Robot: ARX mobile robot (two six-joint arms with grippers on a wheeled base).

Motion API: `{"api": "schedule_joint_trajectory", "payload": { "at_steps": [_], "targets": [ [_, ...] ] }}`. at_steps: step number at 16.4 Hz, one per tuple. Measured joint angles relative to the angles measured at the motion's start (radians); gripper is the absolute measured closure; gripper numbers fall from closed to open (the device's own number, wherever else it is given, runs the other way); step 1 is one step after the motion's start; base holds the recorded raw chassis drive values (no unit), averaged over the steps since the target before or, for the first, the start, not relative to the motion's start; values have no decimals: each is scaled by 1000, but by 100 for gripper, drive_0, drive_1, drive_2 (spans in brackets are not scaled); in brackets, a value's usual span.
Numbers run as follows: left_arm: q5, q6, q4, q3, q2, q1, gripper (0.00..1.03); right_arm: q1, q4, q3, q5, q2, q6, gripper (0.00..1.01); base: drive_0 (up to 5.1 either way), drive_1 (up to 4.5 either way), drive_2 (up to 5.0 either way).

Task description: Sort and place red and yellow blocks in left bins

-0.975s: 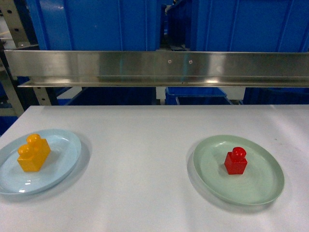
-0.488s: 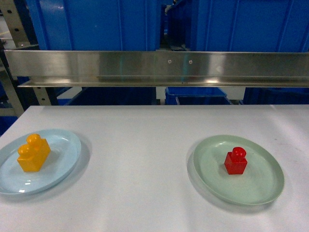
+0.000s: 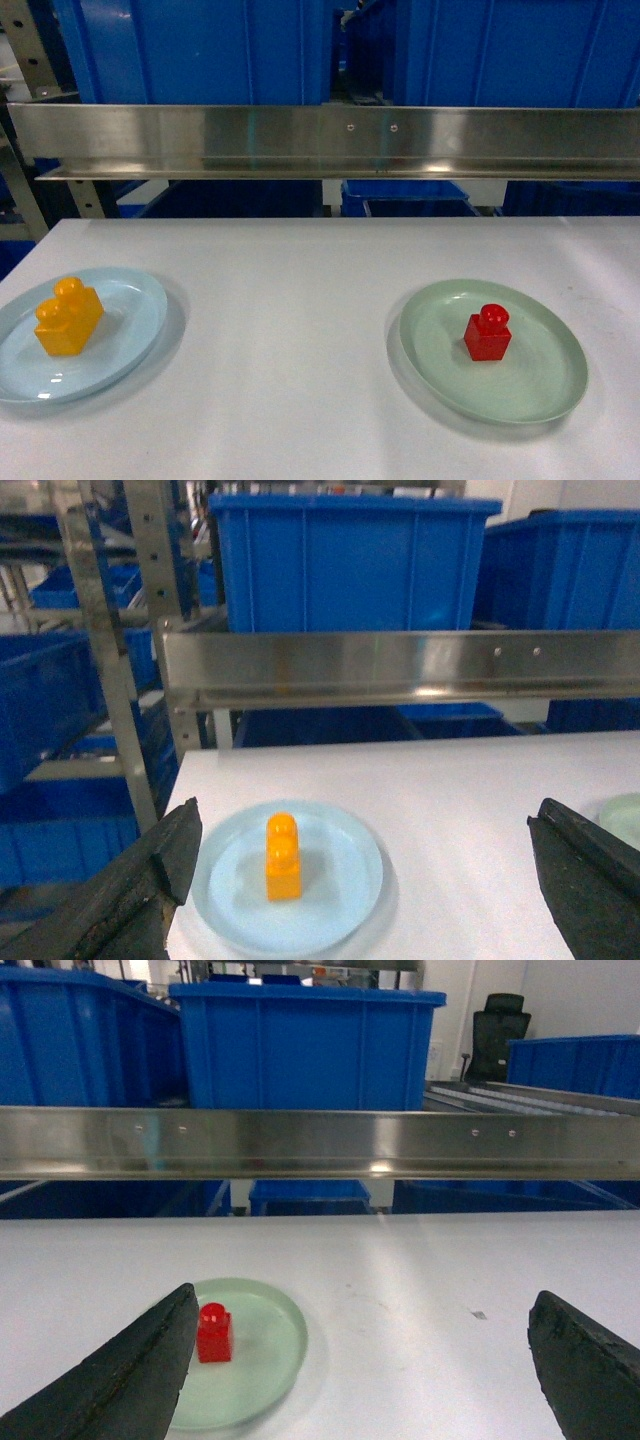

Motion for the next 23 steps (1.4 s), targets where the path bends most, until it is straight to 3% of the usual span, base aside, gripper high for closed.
{"api": "schedule_joint_trajectory", "payload": {
  "at_steps": [2, 4, 5, 6, 7, 8, 9, 11, 13, 17, 19, 23],
  "targets": [
    [98, -3, 77, 0, 46, 113, 5, 56, 23, 0, 46, 13, 3, 3, 0, 0, 0],
    [152, -7, 114, 0, 81, 185, 5, 117, 50, 0, 100, 42, 2, 3, 0, 0, 0],
    [210, -18, 140, 0, 118, 263, 5, 137, 60, 0, 101, 66, 2, 3, 0, 0, 0],
    [292, -32, 184, 0, 171, 359, 5, 106, 95, 1, 74, 111, -3, 3, 0, 0, 0],
    [340, -50, 229, 0, 213, 415, 5, 36, 149, 3, 25, 171, -4, 3, 0, 0, 0],
    [337, -106, 348, 27, 375, 387, 5, -95, 267, 85, -139, 347, -10, 3, 0, 0, 0],
    [381, -158, 341, 116, 488, 392, 5, -119, 257, 157, -205, 436, -21, 3, 0, 0, 0],
    [428, -182, 331, 179, 618, 398, 5, -92, 312, 181, -206, 588, -57, 3, 0, 0, 0],
    [448, -154, 410, 239, 795, 383, 5, -43, 426, 229, -188, 781, -93, 3, 0, 0, 0],
    [409, -62, 575, 443, 1231, 335, 5, 39, 658, 378, -130, 1229, -111, 3, 0, 0, 0],
    [404, -24, 604, 516, 1416, 302, 5, 58, 697, 463, -106, 1411, -117, 3, 0, 0, 0],
    [351, 11, 672, 609, 1637, 242, 5, 75, 733, 578, -106, 1651, -129, 3, 0, 0, 0]
  ]
}}
